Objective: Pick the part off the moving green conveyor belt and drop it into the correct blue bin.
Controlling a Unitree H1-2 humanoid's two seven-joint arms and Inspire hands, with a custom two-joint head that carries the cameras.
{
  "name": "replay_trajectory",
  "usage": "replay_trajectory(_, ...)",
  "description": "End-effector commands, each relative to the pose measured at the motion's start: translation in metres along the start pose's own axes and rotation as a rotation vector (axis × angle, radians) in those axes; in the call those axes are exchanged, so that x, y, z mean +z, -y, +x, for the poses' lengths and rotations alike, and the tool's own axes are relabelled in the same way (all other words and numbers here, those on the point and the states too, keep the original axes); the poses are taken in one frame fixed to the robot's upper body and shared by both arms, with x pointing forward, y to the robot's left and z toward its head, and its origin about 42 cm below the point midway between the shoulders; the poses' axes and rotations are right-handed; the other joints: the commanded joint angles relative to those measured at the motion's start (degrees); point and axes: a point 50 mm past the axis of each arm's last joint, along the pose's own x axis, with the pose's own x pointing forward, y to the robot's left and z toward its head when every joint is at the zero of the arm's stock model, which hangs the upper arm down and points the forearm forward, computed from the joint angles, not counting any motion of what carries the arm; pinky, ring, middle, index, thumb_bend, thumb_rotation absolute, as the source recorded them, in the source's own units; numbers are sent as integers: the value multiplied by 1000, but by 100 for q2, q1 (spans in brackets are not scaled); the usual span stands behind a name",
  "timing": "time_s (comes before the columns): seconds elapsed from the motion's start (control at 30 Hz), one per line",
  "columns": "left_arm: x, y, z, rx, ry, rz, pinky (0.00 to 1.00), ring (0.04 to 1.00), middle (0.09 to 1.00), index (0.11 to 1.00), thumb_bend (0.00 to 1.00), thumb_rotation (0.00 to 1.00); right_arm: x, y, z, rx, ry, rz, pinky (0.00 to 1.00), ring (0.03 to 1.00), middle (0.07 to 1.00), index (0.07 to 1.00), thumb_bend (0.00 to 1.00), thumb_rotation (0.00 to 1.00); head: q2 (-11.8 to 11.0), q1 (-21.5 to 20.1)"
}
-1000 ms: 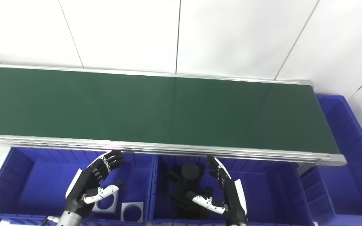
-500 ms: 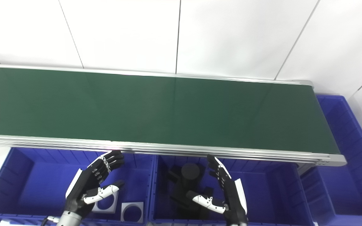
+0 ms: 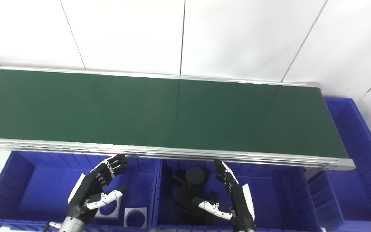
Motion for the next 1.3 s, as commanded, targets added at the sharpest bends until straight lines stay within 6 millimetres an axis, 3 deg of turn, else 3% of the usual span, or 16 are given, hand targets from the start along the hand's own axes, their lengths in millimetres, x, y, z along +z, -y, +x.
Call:
replay_trajectory(0.0, 9, 1, 6, -16, 46, 14, 812, 755, 786, 798, 566, 0, 12, 3, 1, -15, 85, -2, 820, 877, 891, 878, 618, 132, -10, 15)
replay_trajectory(1.07, 5, 1, 5, -2, 36, 25, 810, 769, 791, 798, 563, 0, 11, 4, 4, -28, 84, 4, 810, 867, 880, 865, 623, 127, -31, 92)
replay_trajectory(1.27, 4, 8, 5, 0, 28, 12, 820, 768, 790, 798, 579, 0, 9, 9, 2, -21, 79, -14, 815, 867, 880, 875, 603, 116, -197, 617)
